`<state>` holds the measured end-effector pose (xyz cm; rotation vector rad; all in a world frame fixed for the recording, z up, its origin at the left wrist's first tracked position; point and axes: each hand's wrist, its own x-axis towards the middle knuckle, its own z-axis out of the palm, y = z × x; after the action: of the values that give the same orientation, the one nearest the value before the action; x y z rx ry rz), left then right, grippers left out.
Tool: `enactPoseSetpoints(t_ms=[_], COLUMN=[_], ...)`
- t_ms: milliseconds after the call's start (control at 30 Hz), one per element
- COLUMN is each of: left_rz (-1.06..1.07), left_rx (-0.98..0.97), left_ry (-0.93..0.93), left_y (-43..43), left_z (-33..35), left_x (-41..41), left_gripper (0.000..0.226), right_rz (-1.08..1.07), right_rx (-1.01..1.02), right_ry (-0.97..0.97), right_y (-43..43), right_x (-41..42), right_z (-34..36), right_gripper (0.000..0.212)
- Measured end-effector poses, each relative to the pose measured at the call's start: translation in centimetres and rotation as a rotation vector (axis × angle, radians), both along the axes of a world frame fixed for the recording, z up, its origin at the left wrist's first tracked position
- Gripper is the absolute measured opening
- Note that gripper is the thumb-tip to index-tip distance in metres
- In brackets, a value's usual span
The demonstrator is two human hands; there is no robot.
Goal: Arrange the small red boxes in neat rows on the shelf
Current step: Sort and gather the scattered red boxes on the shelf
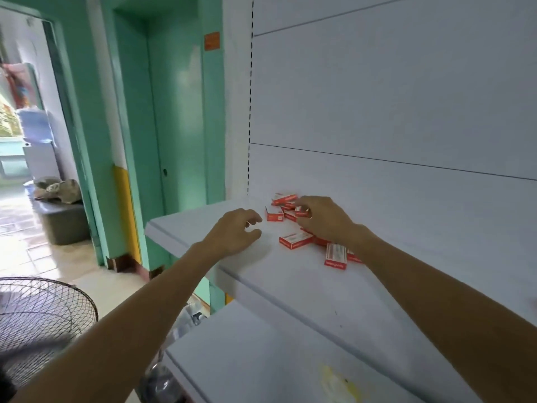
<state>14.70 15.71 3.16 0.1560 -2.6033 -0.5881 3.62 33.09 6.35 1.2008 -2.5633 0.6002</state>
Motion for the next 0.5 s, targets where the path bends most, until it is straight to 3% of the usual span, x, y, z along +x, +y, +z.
enactPoseSetpoints(t_ms=[133, 300, 500], left_rz=[-0.032, -0.062, -0.065], left_rx=[0.0, 0.03, 0.019], left_ry=[0.032, -0.026, -0.111], left_y=[-2.4, -4.0, -5.4], left_z=[0.4, -0.7, -0.9], left_x=[-4.7, -9.3, -14.1], left_gripper=[0.029, 0.032, 0.059], right_rz=[-0.028, -0.038, -0.188], right_rx=[-0.072, -0.022, -0.032], right_ry=[-0.022, -0.029, -0.044], right_y=[-2.0, -3.8, -4.1], right_x=[-3.8, -6.7, -9.0], right_z=[0.7, 0.8, 0.1], right_gripper=[0.034, 0.036, 0.037])
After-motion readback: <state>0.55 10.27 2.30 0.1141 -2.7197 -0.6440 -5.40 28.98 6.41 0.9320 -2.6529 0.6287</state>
